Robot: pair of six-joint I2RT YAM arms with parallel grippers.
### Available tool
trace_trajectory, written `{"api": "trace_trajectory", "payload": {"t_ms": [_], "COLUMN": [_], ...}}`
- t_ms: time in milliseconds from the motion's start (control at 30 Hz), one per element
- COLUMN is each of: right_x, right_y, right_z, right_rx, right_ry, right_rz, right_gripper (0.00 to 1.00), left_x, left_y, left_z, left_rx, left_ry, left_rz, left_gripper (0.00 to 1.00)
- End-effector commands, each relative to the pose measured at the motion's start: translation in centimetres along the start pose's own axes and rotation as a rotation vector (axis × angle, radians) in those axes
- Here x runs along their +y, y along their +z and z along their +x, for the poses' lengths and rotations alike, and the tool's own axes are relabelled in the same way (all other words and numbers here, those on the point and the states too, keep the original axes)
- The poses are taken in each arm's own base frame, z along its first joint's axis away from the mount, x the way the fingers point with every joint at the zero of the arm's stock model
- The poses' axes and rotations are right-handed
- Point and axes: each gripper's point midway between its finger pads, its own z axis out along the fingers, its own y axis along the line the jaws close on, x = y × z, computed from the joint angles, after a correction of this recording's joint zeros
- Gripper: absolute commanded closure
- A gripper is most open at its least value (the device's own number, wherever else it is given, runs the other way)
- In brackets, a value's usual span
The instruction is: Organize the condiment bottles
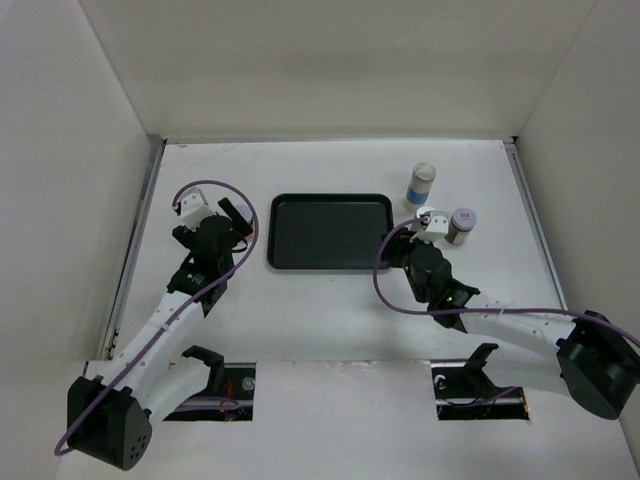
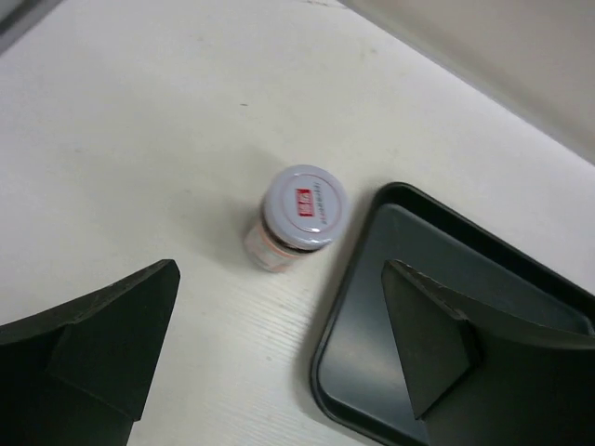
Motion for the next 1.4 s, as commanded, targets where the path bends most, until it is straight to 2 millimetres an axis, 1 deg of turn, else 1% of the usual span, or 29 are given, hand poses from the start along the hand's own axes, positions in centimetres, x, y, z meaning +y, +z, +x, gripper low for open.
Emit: {"api": "trace_trajectory", "payload": {"t_ms": [0, 33, 100, 167, 200, 267, 300, 367, 433, 500, 633, 700, 767, 800, 900, 967, 1033, 1100, 1167, 1200, 1267, 1367], "right_x": [1.9, 1.9, 1.9, 2.1, 2.2, 2.5, 2.7, 3.2, 3.3, 3.4, 3.4, 3.3, 3.3, 3.3, 3.2, 3.2, 3.2, 2.7, 2.8, 2.9, 2.9, 2.8], "right_y": [0.2, 0.3, 0.3, 0.3, 0.4, 0.6, 0.7, 0.6, 0.5, 0.4, 0.1, 0.2, 0.2, 0.1, 0.1, 0.1, 0.0, 0.2, 0.3, 0.2, 0.2, 0.4], "right_z": [-1.3, -1.2, -1.0, -1.3, -1.1, -0.4, -0.3, -0.3, -0.3, -0.5, -0.9, -0.5, -0.6, -0.8, -0.5, -0.6, -0.8, -0.5, -0.4, -0.7, -0.6, -0.2], "right_rx": [-0.034, -0.032, -0.026, -0.034, -0.031, -0.008, -0.001, 0.001, -0.002, -0.007, -0.021, -0.008, -0.008, -0.016, -0.008, -0.01, -0.018, -0.009, -0.006, -0.013, -0.016, -0.002], "right_ry": [0.034, 0.036, 0.031, 0.035, 0.036, 0.024, 0.02, 0.019, 0.026, 0.025, 0.035, 0.026, 0.023, 0.026, 0.021, 0.022, 0.028, 0.026, 0.02, 0.023, 0.029, 0.016], "right_rz": [-0.053, -0.052, -0.049, -0.056, -0.062, -0.074, -0.08, -0.1, -0.105, -0.109, -0.116, -0.111, -0.111, -0.113, -0.111, -0.11, -0.113, -0.1, -0.098, -0.102, -0.105, -0.098], "right_gripper": [0.49, 0.41, 0.26, 0.16, 0.13, 0.11, 0.1, 0.09, 0.09, 0.09, 0.07, 0.07, 0.07, 0.07, 0.07, 0.07, 0.07, 0.06, 0.07, 0.07, 0.06, 0.06], "left_x": [0.6, 0.7, 0.8, 0.3, -0.2, -1.1, -1.5, -2.4, -3.4, -3.7, -3.4, -3.4, -3.5, -3.5, -3.2, -2.9, -2.6, -2.5, -2.5, -2.9, -4.0, -6.1], "left_y": [0.5, 0.8, 1.6, 2.6, 3.1, 4.0, 4.5, 5.6, 6.6, 7.3, 9.0, 9.6, 10.2, 10.3, 10.6, 10.8, 11.0, 10.9, 10.7, 10.3, 9.2, 6.8], "left_z": [-0.3, 0.3, 1.6, 2.9, 3.3, 3.8, 3.7, 3.6, 3.7, 3.9, 4.4, 4.3, 4.3, 4.4, 4.8, 5.3, 5.5, 5.1, 4.4, 3.7, 1.6, -2.2], "left_rx": [0.046, 0.063, 0.094, 0.128, 0.135, 0.136, 0.123, 0.108, 0.123, 0.127, 0.137, 0.134, 0.129, 0.129, 0.133, 0.139, 0.143, 0.133, 0.109, 0.094, 0.048, -0.049], "left_ry": [0.043, 0.054, 0.077, 0.095, 0.102, 0.109, 0.107, 0.095, 0.106, 0.121, 0.138, 0.159, 0.173, 0.18, 0.213, 0.221, 0.222, 0.224, 0.212, 0.198, 0.172, 0.124], "left_rz": [-0.032, -0.042, -0.057, -0.056, -0.048, -0.03, -0.021, -0.007, 0.008, 0.003, -0.039, -0.048, -0.066, -0.073, -0.1, -0.113, -0.121, -0.126, -0.131, -0.116, -0.084, -0.019], "left_gripper": [0.19, 0.22, 0.18, 0.12, 0.1, 0.09, 0.09, 0.09, 0.09, 0.09, 0.11, 0.13, 0.16, 0.19, 0.23, 0.3, 0.39, 0.49, 0.6, 0.64, 0.66, 0.67]}}
